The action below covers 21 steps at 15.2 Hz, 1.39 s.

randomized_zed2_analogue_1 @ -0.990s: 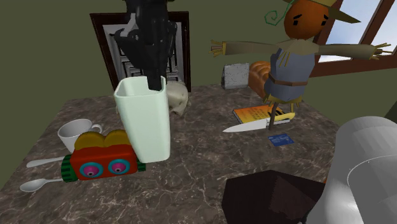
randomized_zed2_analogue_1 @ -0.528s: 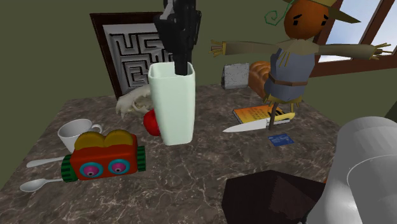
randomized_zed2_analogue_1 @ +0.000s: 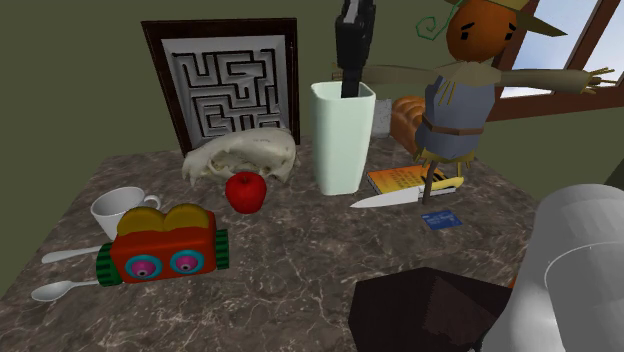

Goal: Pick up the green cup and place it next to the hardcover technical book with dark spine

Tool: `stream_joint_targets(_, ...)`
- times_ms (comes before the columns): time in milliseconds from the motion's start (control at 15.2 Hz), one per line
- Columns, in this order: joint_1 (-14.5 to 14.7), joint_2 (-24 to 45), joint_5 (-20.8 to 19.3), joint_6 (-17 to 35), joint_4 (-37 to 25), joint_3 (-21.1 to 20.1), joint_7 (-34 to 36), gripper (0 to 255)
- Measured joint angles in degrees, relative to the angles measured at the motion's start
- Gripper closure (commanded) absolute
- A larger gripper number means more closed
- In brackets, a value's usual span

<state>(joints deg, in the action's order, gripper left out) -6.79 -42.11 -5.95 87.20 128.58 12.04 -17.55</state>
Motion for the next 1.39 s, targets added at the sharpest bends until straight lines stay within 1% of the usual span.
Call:
stream_joint_targets(264, -1.9, -2.3, -3.4, -1.8, 0.1, 4.4, -5.2, 255)
stream_joint_targets(726, -4.4, -2.9, -9.5, -2.9, -1.9, 13.1, -14.9, 255)
stream_joint_targets(990, -5.2, -2.0, -12.5, -3.8, -4.8, 17.9, -20.4, 255)
stream_joint_targets(1122, -5.4, -1.0, -14.0, -3.3, -6.1, 20.9, -23.3, 255)
stream_joint_targets(1188, -5.7, -1.4, -14.7, -3.5, -6.2, 21.7, -24.4, 255)
stream_joint_targets(1320, -5.4, 0.5, -15.9, -3.6, -9.3, 25.1, -27.8, 255)
stream_joint_targets(1386, -5.3, 1.0, -16.2, -3.8, -10.3, 26.1, -28.9, 255)
